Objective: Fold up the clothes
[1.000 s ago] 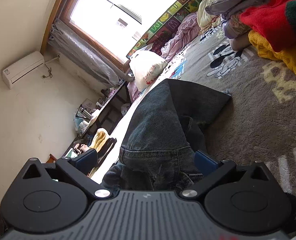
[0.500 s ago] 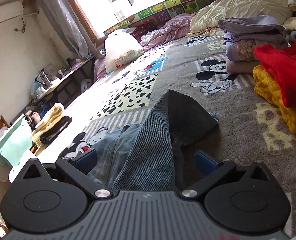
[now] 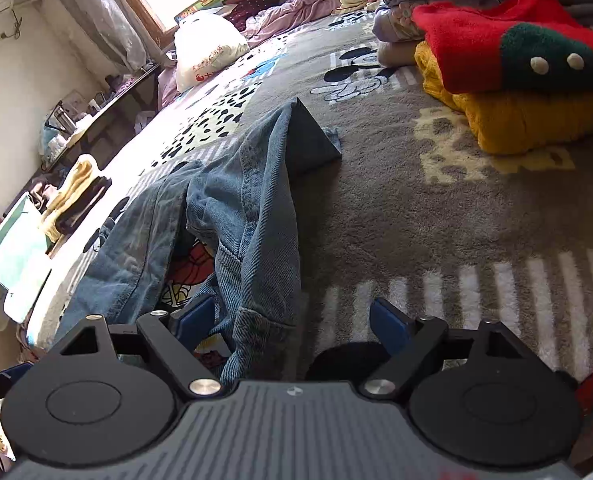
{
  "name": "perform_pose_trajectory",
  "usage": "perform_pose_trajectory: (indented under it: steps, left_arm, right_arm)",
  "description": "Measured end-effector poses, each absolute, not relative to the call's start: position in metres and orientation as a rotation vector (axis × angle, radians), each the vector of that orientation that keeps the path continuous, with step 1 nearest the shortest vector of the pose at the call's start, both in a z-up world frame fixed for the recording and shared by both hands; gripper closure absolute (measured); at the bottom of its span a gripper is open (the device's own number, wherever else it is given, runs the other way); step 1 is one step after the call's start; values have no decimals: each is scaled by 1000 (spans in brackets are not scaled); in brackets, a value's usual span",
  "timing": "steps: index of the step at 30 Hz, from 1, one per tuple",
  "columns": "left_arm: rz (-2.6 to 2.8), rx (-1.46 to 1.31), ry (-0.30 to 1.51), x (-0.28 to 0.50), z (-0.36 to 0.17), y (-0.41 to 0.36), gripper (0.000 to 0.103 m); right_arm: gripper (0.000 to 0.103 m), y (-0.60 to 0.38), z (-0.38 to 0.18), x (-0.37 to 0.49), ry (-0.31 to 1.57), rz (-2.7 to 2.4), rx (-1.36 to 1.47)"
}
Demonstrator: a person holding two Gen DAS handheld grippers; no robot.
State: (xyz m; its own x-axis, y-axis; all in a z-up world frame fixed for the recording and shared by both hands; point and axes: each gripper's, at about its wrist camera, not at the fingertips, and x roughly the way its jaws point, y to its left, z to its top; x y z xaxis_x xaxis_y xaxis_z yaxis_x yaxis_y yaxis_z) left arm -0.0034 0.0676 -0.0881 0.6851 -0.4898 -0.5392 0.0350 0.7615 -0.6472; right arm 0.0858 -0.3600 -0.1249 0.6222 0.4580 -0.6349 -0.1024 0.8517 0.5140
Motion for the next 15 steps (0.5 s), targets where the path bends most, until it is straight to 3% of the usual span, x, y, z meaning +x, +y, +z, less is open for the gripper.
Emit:
perform_pose_trajectory:
  steps: [3, 7, 12, 15]
  left_arm:
    - [-299, -746, 825, -6, -93, 79, 36]
    - [-334, -739, 870, -12, -96, 65, 35]
    - [-300, -677, 920, -1, -111, 38, 34]
    - [-282, -665, 949, 8, -124, 29, 34]
  right_arm:
    - [21, -365, -131, 87, 871, 367, 522]
    - [39, -367, -137, 83, 898, 412, 583]
    - [47, -364, -138, 78, 915, 452, 577]
    - [58, -359, -138, 73, 928, 472, 554]
